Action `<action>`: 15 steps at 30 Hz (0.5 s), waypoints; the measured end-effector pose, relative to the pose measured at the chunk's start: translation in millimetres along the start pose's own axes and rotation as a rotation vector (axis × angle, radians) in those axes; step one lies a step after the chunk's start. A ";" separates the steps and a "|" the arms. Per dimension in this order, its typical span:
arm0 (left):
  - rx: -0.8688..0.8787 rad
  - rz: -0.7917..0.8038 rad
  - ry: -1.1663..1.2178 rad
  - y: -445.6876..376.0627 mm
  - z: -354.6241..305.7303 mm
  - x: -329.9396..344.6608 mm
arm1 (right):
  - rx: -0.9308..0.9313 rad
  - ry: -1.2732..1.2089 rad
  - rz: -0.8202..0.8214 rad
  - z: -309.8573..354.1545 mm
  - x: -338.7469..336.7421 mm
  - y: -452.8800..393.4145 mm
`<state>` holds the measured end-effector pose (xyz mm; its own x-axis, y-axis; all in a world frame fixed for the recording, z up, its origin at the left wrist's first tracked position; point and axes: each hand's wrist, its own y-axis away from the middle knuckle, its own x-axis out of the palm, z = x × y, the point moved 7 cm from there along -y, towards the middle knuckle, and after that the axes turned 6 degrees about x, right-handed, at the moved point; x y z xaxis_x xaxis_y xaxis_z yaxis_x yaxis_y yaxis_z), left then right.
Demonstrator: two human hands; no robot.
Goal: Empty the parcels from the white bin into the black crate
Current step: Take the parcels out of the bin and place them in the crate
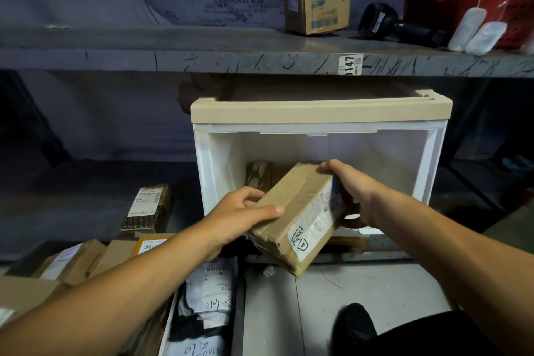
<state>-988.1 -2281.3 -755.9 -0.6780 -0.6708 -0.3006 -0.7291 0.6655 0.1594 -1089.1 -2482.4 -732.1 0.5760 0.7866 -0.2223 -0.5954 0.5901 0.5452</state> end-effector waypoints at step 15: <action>-0.038 0.087 0.159 -1.9 9.4 16.5 | -0.134 -0.031 0.117 9.0 19.7 -2.2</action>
<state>-997.1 -2290.6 -770.1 -0.7425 -0.6567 -0.1319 -0.6681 0.7123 0.2150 -1071.4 -2469.9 -730.4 0.5142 0.8466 -0.1374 -0.7276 0.5154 0.4526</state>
